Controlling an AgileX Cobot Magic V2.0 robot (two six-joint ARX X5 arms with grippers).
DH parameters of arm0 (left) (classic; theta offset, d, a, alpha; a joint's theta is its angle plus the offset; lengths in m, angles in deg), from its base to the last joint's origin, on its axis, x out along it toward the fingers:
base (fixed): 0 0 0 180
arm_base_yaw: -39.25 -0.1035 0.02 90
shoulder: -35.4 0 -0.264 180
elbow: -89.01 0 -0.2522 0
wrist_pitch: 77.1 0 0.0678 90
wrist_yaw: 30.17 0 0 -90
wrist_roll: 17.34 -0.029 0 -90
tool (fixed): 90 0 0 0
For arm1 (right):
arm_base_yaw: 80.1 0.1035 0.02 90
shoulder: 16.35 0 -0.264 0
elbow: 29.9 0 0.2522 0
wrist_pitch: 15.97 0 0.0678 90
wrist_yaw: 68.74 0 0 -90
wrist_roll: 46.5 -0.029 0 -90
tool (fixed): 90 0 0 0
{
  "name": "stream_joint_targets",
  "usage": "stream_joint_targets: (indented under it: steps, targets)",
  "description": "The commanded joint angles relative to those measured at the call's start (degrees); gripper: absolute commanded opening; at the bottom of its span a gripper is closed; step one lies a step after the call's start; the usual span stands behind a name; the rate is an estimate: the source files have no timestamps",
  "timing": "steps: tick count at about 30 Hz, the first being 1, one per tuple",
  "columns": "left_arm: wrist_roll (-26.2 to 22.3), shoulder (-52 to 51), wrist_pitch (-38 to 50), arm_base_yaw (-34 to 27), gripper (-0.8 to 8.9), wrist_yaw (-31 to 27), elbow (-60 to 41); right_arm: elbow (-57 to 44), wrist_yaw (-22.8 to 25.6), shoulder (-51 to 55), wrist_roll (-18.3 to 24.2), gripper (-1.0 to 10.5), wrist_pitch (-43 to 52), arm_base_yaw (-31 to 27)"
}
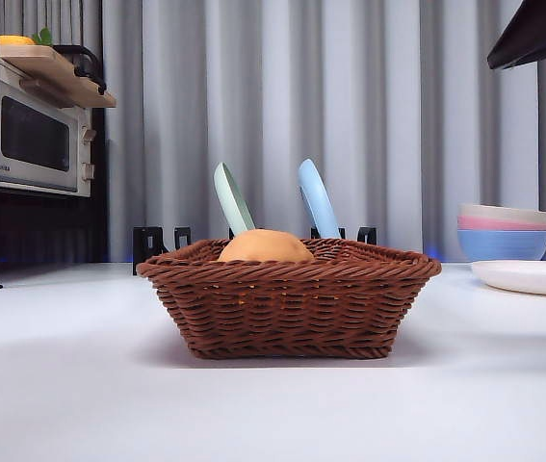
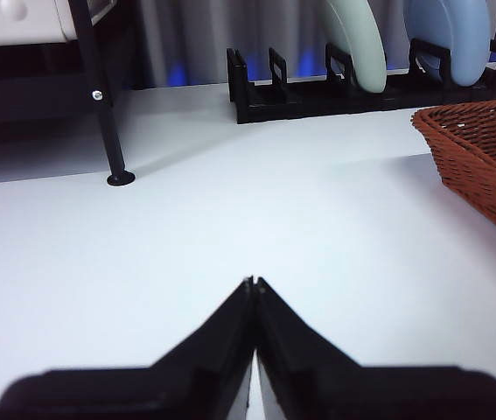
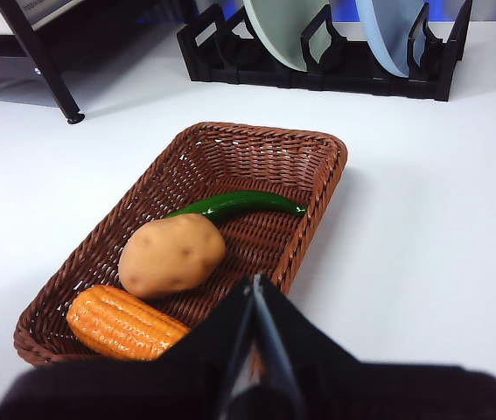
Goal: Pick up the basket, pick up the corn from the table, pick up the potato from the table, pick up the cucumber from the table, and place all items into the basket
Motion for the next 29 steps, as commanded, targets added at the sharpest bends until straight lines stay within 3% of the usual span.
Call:
stream_joint_targets:
  steps: [1, 8, 12, 14, 19, 24, 29]
  targets:
    - [0.4, -0.1, -0.2, -0.1, -0.03, -0.2, -0.9, -0.4, 0.2, 0.1, -0.5, 0.0, 0.3, 0.0]
    - [0.4, -0.1, -0.2, -0.1, -0.03, -0.2, -0.9, -0.4, 0.2, 0.2, -0.1, 0.0, 0.1, 0.0]
    - [0.3, -0.1, -0.1, -0.1, -0.03, -0.1, -0.9, -1.3, 2.2, 3.5, 8.0, 0.0, 0.0, -2.6]
    - [0.4, -0.1, 0.0, -0.1, -0.03, -0.2, -0.9, -2.9, 1.1, 5.7, 9.9, 0.0, 0.8, -5.4]
    - [0.3, -0.1, 0.1, -0.1, -0.03, -0.2, -0.9, -11.7, -4.5, 15.4, 9.8, 0.0, 6.4, -13.3]
    - [0.3, -0.1, 0.1, -0.1, -0.03, -0.2, -0.9, -23.1, -4.6, 25.8, 9.2, 0.0, 13.6, -18.7]
    - [0.3, -0.1, 0.1, -0.1, -0.03, -0.2, -0.9, -31.0, -4.7, 33.4, 6.5, 0.0, 14.0, -22.3]
